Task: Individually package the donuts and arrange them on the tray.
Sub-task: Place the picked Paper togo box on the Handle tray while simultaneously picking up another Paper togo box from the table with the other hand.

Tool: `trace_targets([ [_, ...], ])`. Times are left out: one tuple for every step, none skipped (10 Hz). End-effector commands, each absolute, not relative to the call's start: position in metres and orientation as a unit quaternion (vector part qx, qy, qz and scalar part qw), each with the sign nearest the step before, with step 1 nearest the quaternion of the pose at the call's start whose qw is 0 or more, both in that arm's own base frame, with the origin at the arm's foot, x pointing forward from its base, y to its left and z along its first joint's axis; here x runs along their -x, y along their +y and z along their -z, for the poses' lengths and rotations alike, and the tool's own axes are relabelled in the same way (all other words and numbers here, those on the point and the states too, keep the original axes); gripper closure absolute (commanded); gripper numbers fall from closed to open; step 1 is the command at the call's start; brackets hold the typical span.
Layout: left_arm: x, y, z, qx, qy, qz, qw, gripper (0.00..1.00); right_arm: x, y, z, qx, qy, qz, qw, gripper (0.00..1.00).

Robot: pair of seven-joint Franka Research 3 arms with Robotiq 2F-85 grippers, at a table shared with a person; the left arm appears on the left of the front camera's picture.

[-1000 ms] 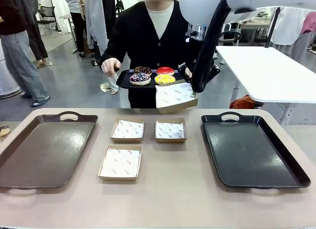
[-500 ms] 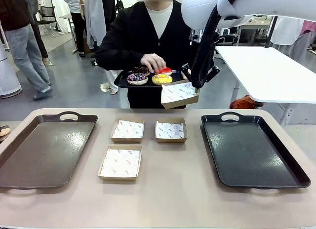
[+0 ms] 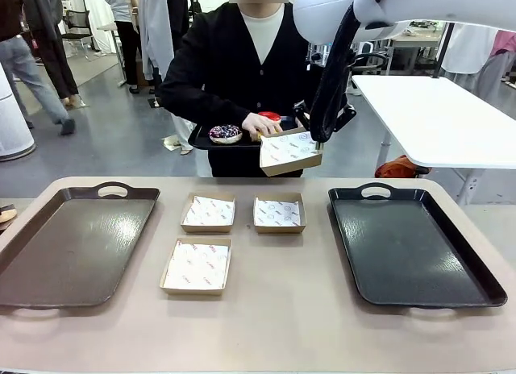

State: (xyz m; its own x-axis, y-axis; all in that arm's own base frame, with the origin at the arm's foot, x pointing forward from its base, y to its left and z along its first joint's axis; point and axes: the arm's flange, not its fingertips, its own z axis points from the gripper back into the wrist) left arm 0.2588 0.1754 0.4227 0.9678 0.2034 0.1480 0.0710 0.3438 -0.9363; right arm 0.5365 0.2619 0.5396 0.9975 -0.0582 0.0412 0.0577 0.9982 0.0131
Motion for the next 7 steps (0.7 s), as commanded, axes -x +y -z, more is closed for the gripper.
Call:
trace_targets([
  [-0.2585, 0.1753, -0.4244, 0.574, -0.123, -0.044, 0.808, 0.0, -0.5323, 0.258, -0.5371, -0.004, -0.019, 0.031, 0.999, 1.0],
  [-0.2585, 0.1753, -0.4244, 0.574, -0.123, -0.044, 0.808, 0.0, -0.5323, 0.258, -0.5371, -0.004, -0.019, 0.031, 0.999, 1.0],
  [-0.2585, 0.1753, -0.4244, 0.574, -0.123, -0.044, 0.808, 0.0, -0.5323, 0.258, -0.5371, -0.004, -0.019, 0.031, 0.999, 1.0],
  [-0.2585, 0.1753, -0.4244, 0.574, -0.123, -0.044, 0.808, 0.0, -0.5323, 0.258, -0.5371, -0.004, -0.019, 0.031, 0.999, 1.0],
  [-0.2585, 0.1753, -0.4244, 0.574, -0.123, -0.044, 0.808, 0.0, -0.5323, 0.258, -0.5371, -0.004, -0.019, 0.031, 0.999, 1.0],
  [-0.2585, 0.1753, -0.4244, 0.574, -0.123, -0.044, 0.808, 0.0, -0.5323, 0.258, -0.5371, -0.004, -0.019, 0.031, 0.999, 1.0],
  [-0.2585, 0.1753, -0.4244, 0.574, -0.123, -0.044, 0.808, 0.0, -0.5323, 0.258, -0.5371, -0.004, -0.019, 0.031, 0.999, 1.0],
])
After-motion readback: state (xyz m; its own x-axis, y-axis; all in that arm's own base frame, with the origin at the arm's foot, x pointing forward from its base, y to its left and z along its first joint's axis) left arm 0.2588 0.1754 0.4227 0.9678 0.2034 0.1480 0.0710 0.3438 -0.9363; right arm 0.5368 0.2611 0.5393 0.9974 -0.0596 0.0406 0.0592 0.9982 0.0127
